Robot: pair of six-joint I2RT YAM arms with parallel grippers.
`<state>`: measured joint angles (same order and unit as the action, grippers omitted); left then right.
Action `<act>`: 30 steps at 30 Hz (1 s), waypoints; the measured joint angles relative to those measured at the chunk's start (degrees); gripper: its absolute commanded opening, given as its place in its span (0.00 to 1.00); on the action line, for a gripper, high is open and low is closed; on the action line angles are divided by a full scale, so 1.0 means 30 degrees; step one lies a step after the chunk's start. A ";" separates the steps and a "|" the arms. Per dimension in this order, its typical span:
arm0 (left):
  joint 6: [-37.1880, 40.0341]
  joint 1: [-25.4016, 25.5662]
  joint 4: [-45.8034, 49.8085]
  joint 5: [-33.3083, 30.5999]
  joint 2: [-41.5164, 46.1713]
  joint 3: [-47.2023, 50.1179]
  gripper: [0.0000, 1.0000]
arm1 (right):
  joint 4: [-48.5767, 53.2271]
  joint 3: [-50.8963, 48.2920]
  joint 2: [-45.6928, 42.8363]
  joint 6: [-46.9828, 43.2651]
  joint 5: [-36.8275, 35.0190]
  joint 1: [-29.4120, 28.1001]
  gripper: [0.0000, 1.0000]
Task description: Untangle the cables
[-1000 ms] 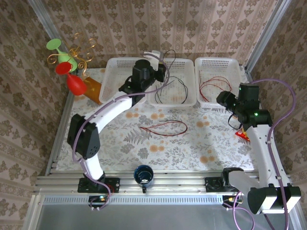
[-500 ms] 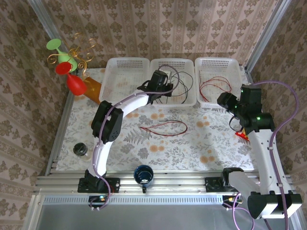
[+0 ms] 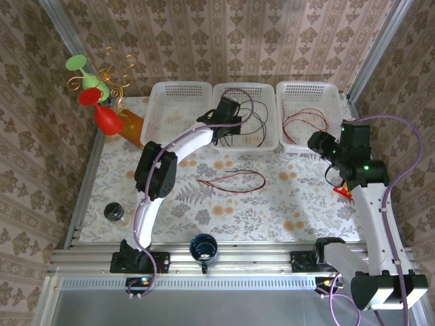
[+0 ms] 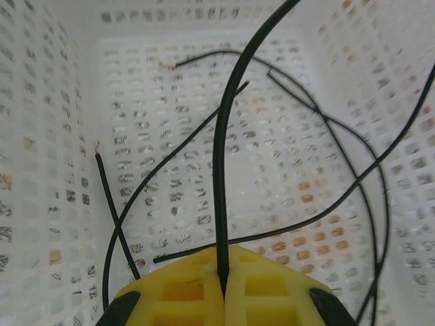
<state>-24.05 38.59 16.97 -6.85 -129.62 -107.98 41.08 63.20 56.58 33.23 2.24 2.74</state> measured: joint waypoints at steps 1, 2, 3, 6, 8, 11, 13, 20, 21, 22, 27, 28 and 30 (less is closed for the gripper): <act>0.0000 0.0000 0.0240 -0.0015 -0.0321 -0.0226 0.00 | 0.0000 0.0000 0.0000 0.0000 0.0007 0.0000 0.67; 0.0000 0.0000 0.0444 -0.0022 -0.0736 -0.0539 0.00 | 0.0007 0.0000 0.0000 0.0000 0.0007 0.0000 0.67; 0.0000 0.0000 0.0634 -0.0015 -0.1151 -0.0845 0.00 | 0.0007 0.0000 0.0000 0.0007 0.0007 0.0000 0.67; 0.0000 0.0000 0.1311 0.0080 -0.2047 -0.1486 0.00 | 0.0087 0.0000 0.0015 0.0000 0.0007 0.0000 0.67; 0.0000 0.0000 0.1566 0.0197 -0.2324 -0.1712 0.13 | 0.0175 0.0000 0.0022 0.0000 0.0007 0.0000 0.67; 0.0015 0.0000 0.1712 0.0255 -0.2310 -0.1727 0.50 | 0.0219 0.0007 0.0058 0.0000 0.0109 0.0000 0.66; 0.0007 0.0000 0.1676 0.0262 -0.2193 -0.1690 0.56 | 0.0299 0.0007 0.0087 0.0000 0.0262 0.0000 0.66; 0.0444 0.0000 0.1173 0.0189 -0.0619 -0.1180 0.70 | 0.0430 0.0007 0.0160 0.0051 0.0772 -0.0007 0.66; 0.0539 0.0000 0.0984 0.0189 -0.0175 -0.0991 0.71 | 0.0452 0.0007 0.0160 0.0066 0.0911 -0.0022 0.66; 0.0619 0.0007 0.0809 0.0182 0.0240 -0.0816 0.71 | 0.0452 0.0000 0.0160 0.0073 0.0969 -0.0066 0.66; 0.1100 0.0015 -0.0321 0.0182 0.3031 0.0605 0.71 | 0.0444 -0.0379 0.0160 0.0226 0.1246 -0.0918 0.66; 0.1173 0.0015 -0.0583 0.0189 0.3614 0.1020 0.71 | 0.0430 -0.0605 0.0160 0.0335 0.1275 -0.1188 0.66; 0.1341 0.0015 -0.1268 0.0284 0.5122 0.2448 0.71 | 0.0401 -0.1268 0.0160 0.0466 0.1282 -0.1989 0.65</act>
<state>-20.03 38.63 13.17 -6.00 -114.26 -100.64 42.28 59.40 57.06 34.63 6.09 -3.22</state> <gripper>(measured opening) 0.708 0.654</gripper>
